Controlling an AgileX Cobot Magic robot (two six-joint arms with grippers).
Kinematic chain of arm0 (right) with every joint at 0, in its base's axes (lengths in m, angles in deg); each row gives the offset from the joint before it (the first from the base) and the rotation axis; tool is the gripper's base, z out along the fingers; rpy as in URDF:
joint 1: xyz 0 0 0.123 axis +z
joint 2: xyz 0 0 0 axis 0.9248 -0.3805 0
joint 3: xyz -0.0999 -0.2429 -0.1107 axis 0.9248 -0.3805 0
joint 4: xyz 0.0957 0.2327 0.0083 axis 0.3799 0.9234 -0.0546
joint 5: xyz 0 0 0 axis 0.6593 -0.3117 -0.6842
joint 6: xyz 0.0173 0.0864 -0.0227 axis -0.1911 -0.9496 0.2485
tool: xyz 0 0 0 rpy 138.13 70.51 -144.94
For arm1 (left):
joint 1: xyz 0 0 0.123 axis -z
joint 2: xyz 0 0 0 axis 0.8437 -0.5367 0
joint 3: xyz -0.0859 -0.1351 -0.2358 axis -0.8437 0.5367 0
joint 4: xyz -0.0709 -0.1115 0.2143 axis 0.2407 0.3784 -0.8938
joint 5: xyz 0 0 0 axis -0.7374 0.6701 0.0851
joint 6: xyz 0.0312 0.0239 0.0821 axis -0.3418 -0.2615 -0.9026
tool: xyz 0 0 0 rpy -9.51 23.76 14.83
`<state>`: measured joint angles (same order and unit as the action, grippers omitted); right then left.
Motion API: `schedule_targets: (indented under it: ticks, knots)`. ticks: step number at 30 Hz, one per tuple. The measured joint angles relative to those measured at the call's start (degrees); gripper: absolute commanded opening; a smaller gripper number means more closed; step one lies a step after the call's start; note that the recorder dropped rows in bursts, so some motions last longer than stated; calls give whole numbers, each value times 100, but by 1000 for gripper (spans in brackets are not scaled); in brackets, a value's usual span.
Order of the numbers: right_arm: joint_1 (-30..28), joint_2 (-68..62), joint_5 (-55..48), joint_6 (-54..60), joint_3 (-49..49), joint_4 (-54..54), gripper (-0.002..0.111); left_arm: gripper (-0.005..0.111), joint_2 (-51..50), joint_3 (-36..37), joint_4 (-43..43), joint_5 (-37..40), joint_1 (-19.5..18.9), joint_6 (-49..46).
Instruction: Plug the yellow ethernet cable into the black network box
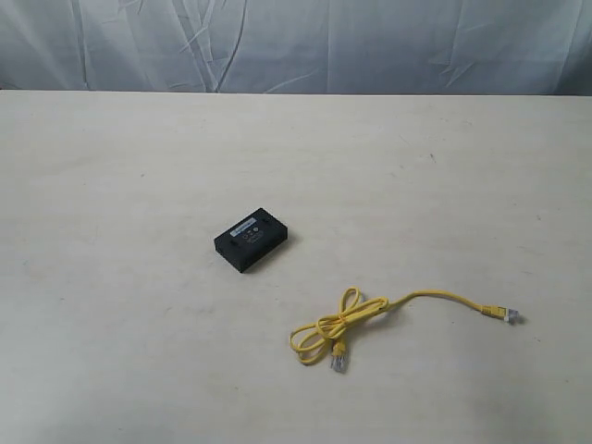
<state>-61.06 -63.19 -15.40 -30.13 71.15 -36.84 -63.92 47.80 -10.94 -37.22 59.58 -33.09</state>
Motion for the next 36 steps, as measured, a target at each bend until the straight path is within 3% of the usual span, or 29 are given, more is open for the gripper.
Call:
schedule_targets:
  ticks: [5,10,13,19,31,36]
  knots:
    - [48,-1632,-79,240,9,1293,-1,0,0,0,0,0,0,0]
    - [1066,-3033,94,968,144,2317,-1,0,0,0,0,0,0,0]
    - [1915,-4075,277,1020,341,2259,-1,0,0,0,0,0,0,0]
    - [2539,-5852,202,1020,870,2107,-1,0,0,0,0,0,0,0]
    - [2727,-6855,136,701,1323,980,-1,0,0,0,0,0,0,0]
    - [2727,-6929,818,449,1323,542,-1,0,0,0,0,0,0,0]
